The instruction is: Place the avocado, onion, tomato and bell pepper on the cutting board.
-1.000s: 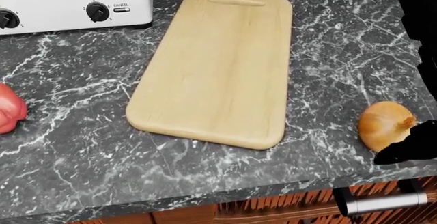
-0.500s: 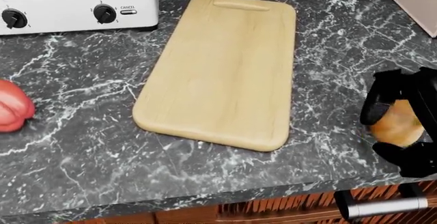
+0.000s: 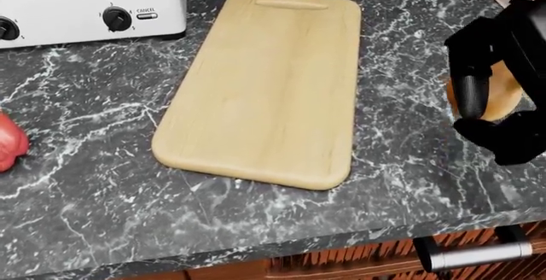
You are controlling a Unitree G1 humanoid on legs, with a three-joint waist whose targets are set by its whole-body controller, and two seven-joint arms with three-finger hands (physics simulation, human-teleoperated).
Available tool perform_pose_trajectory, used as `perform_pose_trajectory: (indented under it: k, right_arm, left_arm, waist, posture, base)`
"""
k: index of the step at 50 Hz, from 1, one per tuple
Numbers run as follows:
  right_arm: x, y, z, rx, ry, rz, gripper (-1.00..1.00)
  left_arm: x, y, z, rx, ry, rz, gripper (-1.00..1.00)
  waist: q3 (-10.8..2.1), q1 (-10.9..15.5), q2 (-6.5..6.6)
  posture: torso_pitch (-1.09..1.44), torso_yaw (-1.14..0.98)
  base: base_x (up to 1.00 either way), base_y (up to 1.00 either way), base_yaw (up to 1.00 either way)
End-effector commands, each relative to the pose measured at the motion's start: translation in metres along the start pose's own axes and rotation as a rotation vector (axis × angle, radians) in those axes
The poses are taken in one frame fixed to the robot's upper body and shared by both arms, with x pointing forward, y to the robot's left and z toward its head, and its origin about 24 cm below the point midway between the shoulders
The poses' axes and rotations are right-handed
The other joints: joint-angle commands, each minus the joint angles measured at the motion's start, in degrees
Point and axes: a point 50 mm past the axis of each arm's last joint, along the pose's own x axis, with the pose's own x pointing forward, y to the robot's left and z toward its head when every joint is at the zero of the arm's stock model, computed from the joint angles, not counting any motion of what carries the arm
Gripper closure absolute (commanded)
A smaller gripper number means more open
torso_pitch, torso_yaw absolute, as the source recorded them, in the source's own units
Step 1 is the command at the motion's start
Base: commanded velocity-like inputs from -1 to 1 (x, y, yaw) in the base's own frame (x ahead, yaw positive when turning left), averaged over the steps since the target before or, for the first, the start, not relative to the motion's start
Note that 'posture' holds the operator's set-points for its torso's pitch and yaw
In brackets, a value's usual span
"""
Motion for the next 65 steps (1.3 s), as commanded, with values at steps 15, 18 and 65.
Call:
perform_pose_trajectory:
  k: [15, 18, 65]
  right_arm:
    - [0.091, -0.053, 0.049, -0.089, -0.194, -0.022, 1.0]
    - [0.109, -0.063, 0.053, -0.091, -0.209, -0.017, 1.0]
    - [0.187, -0.014, 0.091, -0.01, -0.247, 0.21, 1.0]
  left_arm:
    - [0.001, -0.001, 0.01, -0.004, -0.055, -0.014, -1.0]
    - [0.001, -0.002, 0.01, -0.005, -0.052, -0.016, -1.0]
    - [0.003, -0.002, 0.007, -0.001, -0.041, -0.014, -1.0]
  waist:
    - [-0.15, -0.36, 0.5]
    - [-0.09, -0.46, 0.68]
    - [0.31, 0.17, 0.95]
  posture:
    - [0.0, 0.0]
    - [0.0, 0.0]
    - [0.0, 0.0]
  base:
    - [0.0, 0.0, 0.0]
    - [0.0, 0.0, 0.0]
    - [0.0, 0.0, 0.0]
